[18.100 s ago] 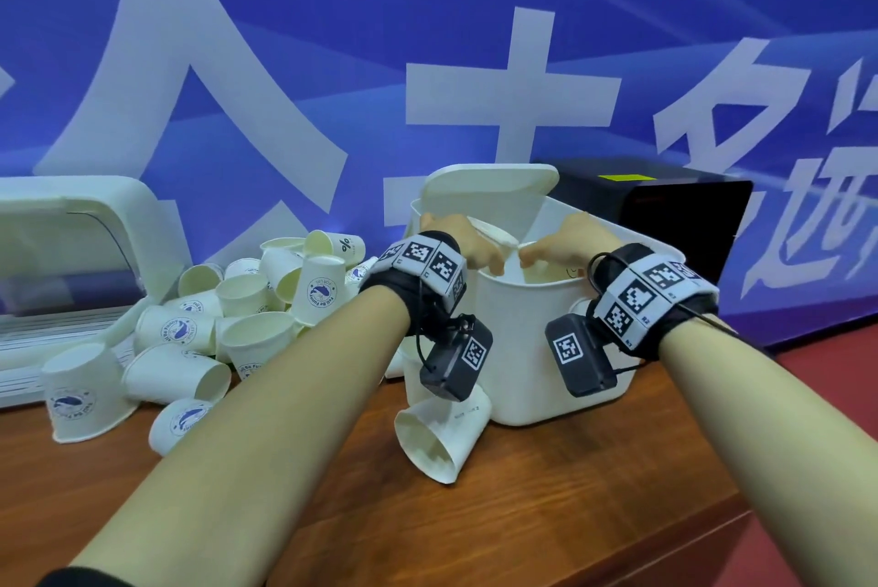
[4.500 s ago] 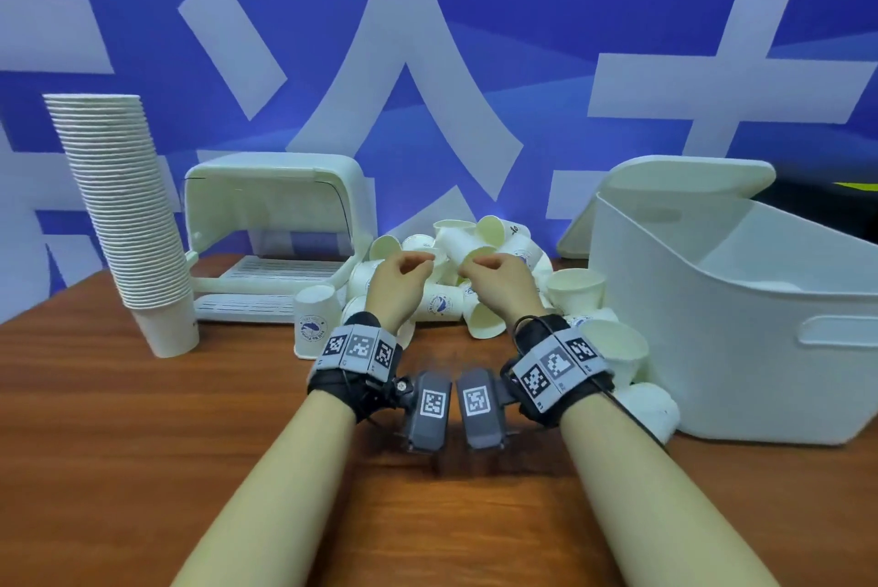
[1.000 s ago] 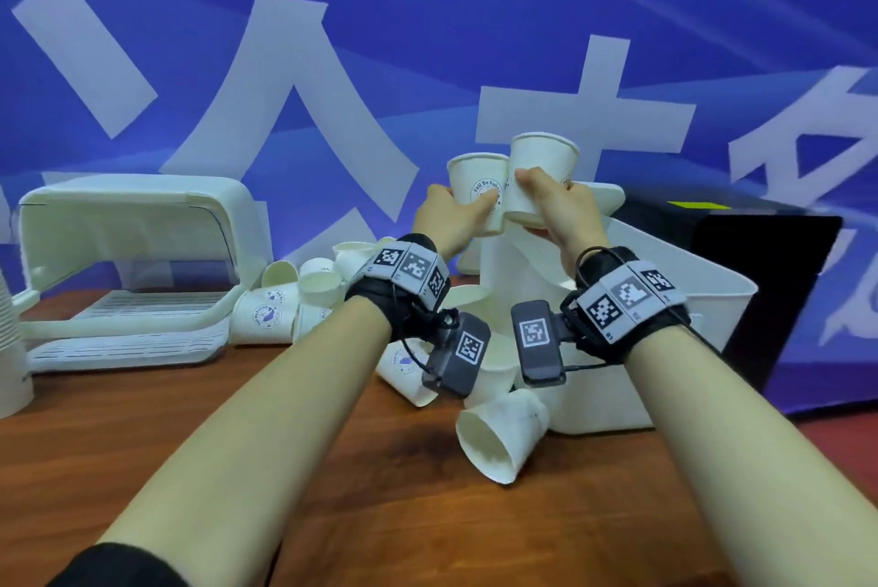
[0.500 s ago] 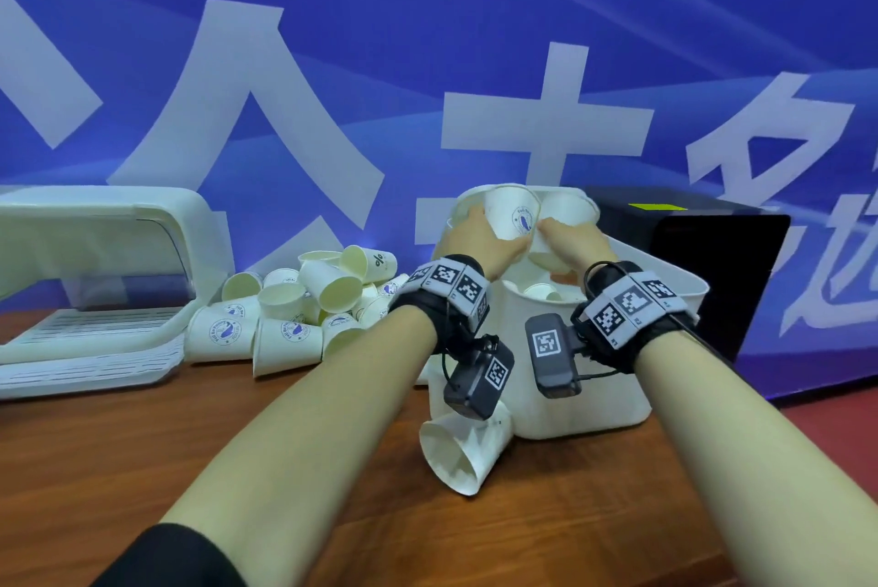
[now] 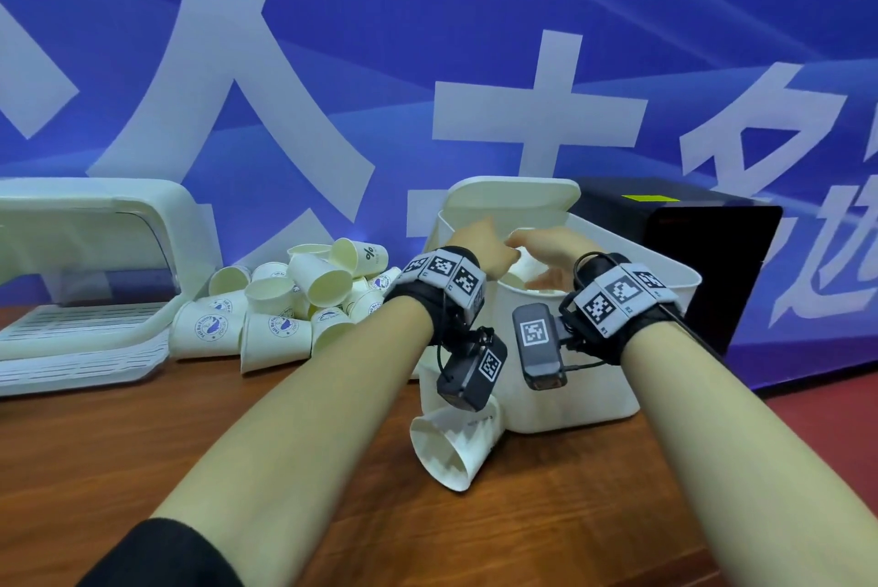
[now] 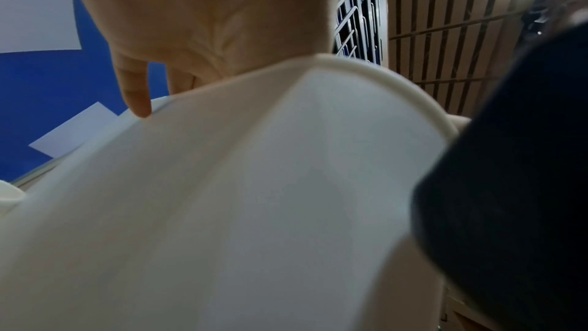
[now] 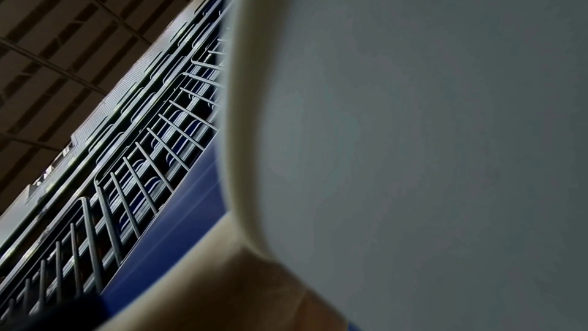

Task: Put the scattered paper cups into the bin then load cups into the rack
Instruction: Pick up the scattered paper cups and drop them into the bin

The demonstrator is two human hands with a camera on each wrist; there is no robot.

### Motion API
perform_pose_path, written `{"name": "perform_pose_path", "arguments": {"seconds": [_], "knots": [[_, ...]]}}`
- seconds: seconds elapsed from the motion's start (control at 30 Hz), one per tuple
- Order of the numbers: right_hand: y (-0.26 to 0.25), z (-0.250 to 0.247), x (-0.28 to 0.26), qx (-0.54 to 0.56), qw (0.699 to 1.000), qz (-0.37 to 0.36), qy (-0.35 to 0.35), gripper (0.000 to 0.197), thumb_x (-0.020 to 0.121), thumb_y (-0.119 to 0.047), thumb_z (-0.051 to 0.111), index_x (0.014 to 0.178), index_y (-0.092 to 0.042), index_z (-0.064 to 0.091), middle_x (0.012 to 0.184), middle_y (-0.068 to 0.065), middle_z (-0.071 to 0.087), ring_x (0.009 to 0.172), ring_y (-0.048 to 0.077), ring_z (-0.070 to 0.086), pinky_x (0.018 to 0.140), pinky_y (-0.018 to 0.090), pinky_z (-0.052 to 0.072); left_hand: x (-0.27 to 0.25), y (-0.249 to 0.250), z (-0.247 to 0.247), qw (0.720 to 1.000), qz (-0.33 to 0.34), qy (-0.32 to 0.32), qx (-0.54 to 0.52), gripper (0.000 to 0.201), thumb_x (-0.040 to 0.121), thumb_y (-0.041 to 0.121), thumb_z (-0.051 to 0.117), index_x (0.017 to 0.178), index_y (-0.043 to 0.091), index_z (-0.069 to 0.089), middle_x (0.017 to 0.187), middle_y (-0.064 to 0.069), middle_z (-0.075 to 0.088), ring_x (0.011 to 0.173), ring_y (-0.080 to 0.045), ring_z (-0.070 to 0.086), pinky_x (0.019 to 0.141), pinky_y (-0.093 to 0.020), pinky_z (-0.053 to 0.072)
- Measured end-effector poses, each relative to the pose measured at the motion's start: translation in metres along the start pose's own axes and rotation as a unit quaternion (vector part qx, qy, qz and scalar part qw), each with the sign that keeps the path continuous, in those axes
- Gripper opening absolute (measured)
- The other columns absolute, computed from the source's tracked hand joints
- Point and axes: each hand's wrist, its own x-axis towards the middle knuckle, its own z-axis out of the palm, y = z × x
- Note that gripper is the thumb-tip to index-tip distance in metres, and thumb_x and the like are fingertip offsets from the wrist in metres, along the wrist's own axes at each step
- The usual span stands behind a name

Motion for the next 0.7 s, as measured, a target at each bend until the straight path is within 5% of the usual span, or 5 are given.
{"name": "perform_pose_path", "arguments": {"seconds": [0.1, 0.27, 0.4, 0.5, 0.7], "knots": [[0.001, 0.003, 0.002, 0.002, 1.0, -0.015, -0.001, 0.039, 0.091, -0.03, 0.059, 0.126, -0.012, 0.057, 0.136, 0.006, 0.051, 0.106, 0.026, 0.06, 0.089, 0.036, 0.055, 0.0, -0.003, -0.001, 1.0, 0.0, -0.004, -0.019, 0.057, 0.098, 0.025, 0.043, 0.15, 0.015, 0.024, 0.15, -0.007, 0.038, 0.132, -0.026, 0.044, 0.1, -0.031, 0.038], [0.0, 0.004, -0.001, 0.01, 0.998, -0.047, 0.028, 0.049, 0.093, -0.035, 0.056, 0.135, -0.011, 0.051, 0.137, 0.007, 0.05, 0.099, 0.025, 0.062, 0.091, 0.035, 0.054, -0.004, -0.012, 0.001, 0.994, 0.013, 0.033, -0.106, 0.046, 0.1, 0.02, 0.038, 0.145, 0.016, 0.035, 0.149, -0.003, 0.041, 0.131, -0.021, 0.044, 0.1, -0.026, 0.036], [-0.005, 0.003, -0.008, 0.04, 0.989, -0.123, 0.076, 0.035, 0.094, -0.023, 0.056, 0.123, -0.005, 0.059, 0.126, 0.009, 0.059, 0.113, 0.026, 0.059, 0.097, 0.038, 0.051, -0.009, -0.02, -0.005, 0.981, 0.016, 0.067, -0.179, 0.041, 0.097, 0.022, 0.042, 0.138, 0.019, 0.044, 0.139, -0.001, 0.049, 0.122, -0.019, 0.05, 0.094, -0.03, 0.044], [-0.008, 0.008, -0.012, 0.042, 0.981, -0.156, 0.103, 0.036, 0.089, -0.025, 0.059, 0.121, -0.007, 0.062, 0.121, 0.008, 0.065, 0.112, 0.024, 0.061, 0.101, 0.042, 0.048, -0.011, -0.026, -0.017, 0.968, 0.013, 0.099, -0.231, 0.034, 0.096, 0.018, 0.046, 0.129, 0.015, 0.053, 0.133, -0.003, 0.055, 0.12, -0.021, 0.053, 0.102, -0.037, 0.044], [-0.029, 0.027, -0.026, 0.062, 0.972, -0.201, 0.101, 0.02, 0.086, -0.021, 0.059, 0.101, -0.013, 0.069, 0.108, 0.008, 0.069, 0.105, 0.025, 0.064, 0.099, 0.042, 0.049, -0.013, -0.039, -0.038, 0.962, 0.018, 0.109, -0.251, 0.024, 0.093, 0.018, 0.052, 0.113, 0.013, 0.065, 0.119, -0.006, 0.064, 0.114, -0.023, 0.058, 0.098, -0.037, 0.047]]}}
